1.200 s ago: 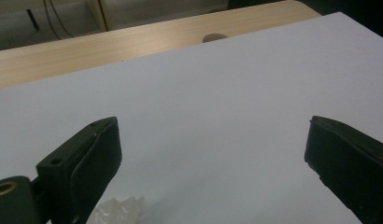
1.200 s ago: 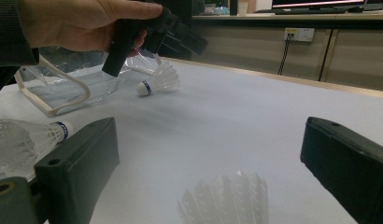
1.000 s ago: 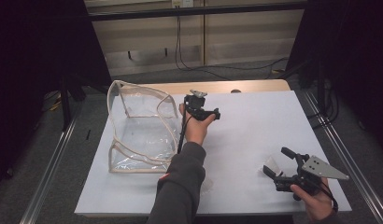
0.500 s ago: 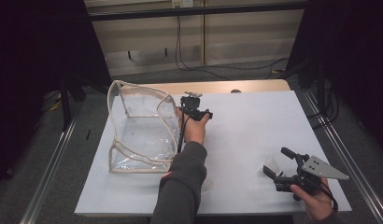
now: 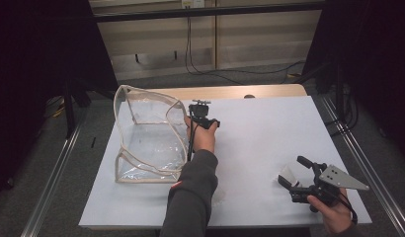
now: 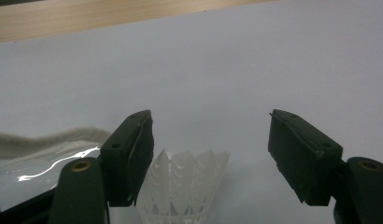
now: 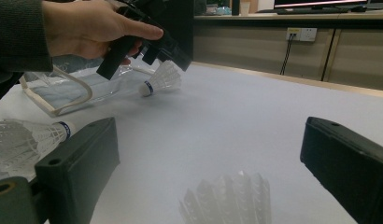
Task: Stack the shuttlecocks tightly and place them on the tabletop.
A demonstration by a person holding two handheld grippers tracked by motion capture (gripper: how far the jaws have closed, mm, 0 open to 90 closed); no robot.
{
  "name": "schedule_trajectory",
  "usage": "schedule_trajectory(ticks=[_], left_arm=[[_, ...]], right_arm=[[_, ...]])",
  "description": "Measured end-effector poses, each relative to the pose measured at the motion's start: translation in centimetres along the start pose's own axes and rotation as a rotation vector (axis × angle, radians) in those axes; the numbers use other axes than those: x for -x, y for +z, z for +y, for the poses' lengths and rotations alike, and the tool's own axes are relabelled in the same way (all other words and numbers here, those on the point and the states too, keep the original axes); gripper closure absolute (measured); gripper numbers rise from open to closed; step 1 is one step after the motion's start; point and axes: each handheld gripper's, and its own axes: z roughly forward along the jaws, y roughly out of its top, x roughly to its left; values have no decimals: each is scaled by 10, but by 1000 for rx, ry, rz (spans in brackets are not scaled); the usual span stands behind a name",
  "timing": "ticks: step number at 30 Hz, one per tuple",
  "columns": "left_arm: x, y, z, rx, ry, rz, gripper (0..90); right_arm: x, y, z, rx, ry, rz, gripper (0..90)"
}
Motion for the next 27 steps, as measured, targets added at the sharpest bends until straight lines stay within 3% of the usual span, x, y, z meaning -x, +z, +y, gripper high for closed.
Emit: schedule_trajectory(ticks=[5,10,17,27], left_arm=[[-4,1,-3,-16,-24,-16,391],[-7,1,-5,-29,-39,-47,554],[-6,-1,-4,-34,-36,-94,724],[-2,-5,-2,-39,-25,-174,872]], right_arm=[[0,0,0,0,-1,0,39],[0,0,0,0,-5,-1,39],[0,0,0,0,-7,0,39],[0,-1,0,0,-4,-2,39]])
